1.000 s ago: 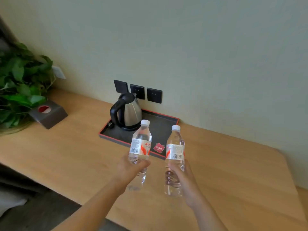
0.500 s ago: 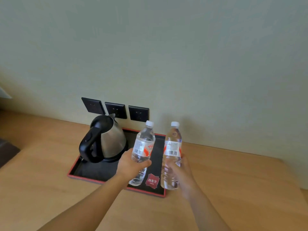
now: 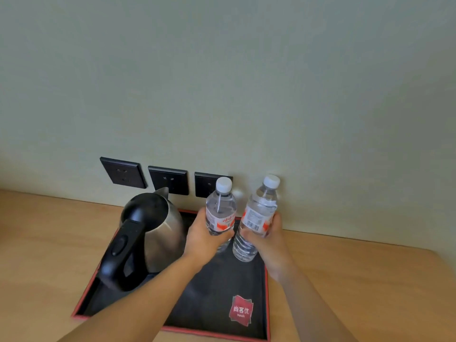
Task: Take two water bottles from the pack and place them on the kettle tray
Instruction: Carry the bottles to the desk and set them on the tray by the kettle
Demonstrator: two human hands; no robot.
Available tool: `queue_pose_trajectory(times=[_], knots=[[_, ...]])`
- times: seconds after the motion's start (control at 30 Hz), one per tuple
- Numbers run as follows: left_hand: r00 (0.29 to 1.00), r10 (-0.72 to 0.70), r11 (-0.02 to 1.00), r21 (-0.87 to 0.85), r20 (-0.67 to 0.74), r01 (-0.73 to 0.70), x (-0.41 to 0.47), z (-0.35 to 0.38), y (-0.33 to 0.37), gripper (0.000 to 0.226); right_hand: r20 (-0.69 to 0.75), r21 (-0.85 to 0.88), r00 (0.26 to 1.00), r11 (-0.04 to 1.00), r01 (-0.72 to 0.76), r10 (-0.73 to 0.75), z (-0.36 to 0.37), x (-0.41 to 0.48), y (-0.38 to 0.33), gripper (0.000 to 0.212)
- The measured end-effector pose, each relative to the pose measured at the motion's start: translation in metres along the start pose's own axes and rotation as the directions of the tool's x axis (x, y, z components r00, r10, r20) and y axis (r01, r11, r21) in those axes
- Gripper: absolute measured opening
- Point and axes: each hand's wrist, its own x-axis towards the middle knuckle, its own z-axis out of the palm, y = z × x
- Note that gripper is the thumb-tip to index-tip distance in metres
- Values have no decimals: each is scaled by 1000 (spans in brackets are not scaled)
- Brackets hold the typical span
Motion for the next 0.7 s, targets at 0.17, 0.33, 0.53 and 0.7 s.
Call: queue_pose_trajectory(times=[0.17,0.33,0.53,0.7], knots=[[996,42,998,45,82,-46,5,1,-3,70,-13,-42,999,998,48,-49,4,10,8,68],[989,53,991,117,137,-69,-3,-5,-5,74,3,-150,998,987,64,-64,-2,6,14,70],[979,144,974,156,143,-166,-18,-30,23,74,105,-325,989,936,133,-104,-1,-14,0,82],[940,319,918,209,119,-338,-20,-52,78,66,78,-402,950,862,309,-304,-11,-29,-58,66]])
